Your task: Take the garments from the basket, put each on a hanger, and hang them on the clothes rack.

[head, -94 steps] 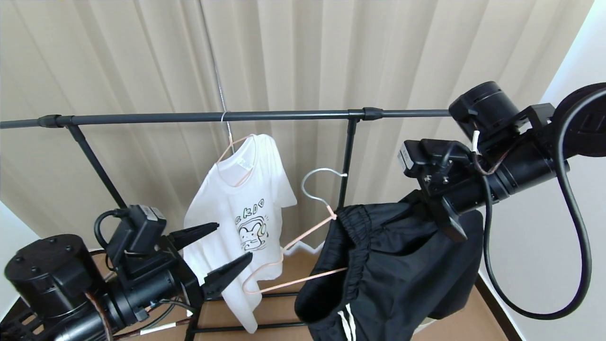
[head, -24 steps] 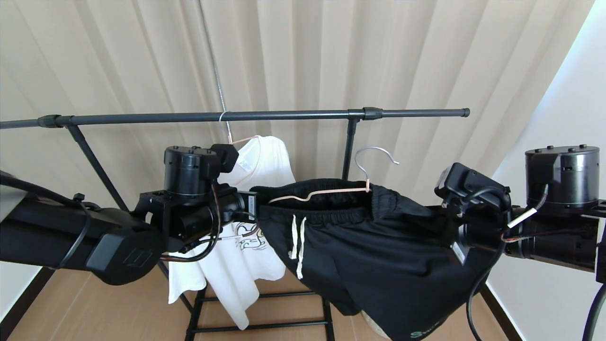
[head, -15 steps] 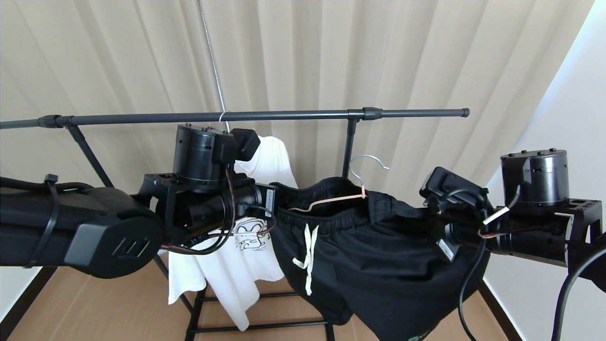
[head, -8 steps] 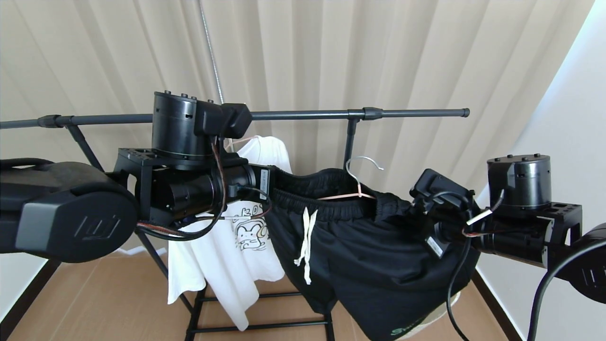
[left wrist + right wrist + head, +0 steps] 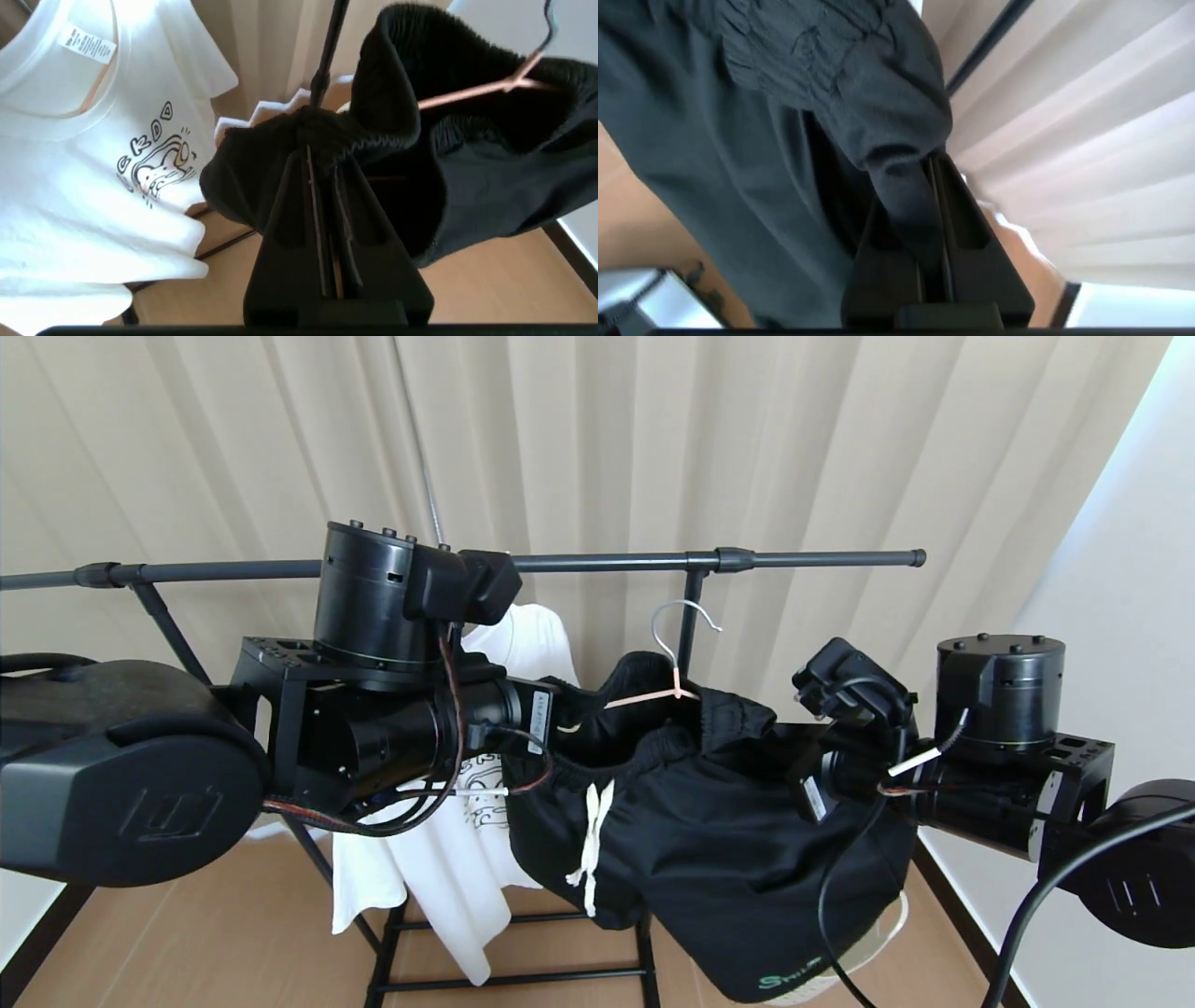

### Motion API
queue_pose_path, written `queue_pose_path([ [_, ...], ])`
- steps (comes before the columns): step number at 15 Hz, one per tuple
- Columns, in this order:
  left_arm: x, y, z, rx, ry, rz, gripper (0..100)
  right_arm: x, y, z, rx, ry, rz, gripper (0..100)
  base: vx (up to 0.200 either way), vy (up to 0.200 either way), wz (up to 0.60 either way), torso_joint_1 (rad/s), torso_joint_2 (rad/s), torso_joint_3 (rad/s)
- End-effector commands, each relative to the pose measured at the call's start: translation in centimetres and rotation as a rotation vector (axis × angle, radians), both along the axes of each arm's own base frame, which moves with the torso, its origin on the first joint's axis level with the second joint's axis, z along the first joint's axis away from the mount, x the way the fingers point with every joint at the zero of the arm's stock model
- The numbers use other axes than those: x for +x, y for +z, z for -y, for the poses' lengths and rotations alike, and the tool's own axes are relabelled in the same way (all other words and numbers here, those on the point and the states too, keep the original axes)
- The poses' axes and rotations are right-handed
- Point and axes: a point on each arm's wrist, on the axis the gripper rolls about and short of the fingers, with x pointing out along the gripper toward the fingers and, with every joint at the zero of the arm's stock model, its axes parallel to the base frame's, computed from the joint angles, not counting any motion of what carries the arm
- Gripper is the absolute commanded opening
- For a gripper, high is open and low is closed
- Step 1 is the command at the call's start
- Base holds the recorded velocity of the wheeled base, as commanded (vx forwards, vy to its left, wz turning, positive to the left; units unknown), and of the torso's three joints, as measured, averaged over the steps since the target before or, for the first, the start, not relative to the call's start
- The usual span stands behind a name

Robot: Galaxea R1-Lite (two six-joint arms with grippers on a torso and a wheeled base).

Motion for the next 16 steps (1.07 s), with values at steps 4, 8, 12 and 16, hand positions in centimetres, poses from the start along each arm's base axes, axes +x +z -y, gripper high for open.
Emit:
queue_pose_path([
  [4, -0.8, -1.2, 0.5, 0.031, -0.024, -0.034, 0, 0.1, -0.1, -1.2, 0.080, 0.009, -0.005, 0, 0.000, 0.000, 0.00, 0.000, 0.00, 0.000],
  [8, -1.7, -1.7, 1.5, 0.043, -0.067, -0.046, 0, 1.1, -0.8, -1.9, 0.150, 0.002, 0.014, 0, 0.000, 0.000, 0.00, 0.000, 0.00, 0.000],
  [12, -2.8, -2.6, 3.4, 0.068, -0.129, -0.080, 0, 1.8, -1.6, -2.5, 0.244, 0.047, -0.005, 0, 0.000, 0.000, 0.00, 0.000, 0.00, 0.000],
  [16, -2.9, -1.5, 4.4, 0.020, -0.142, -0.057, 0, 1.8, -2.0, -2.4, 0.253, 0.085, -0.020, 0, 0.000, 0.000, 0.00, 0.000, 0.00, 0.000],
])
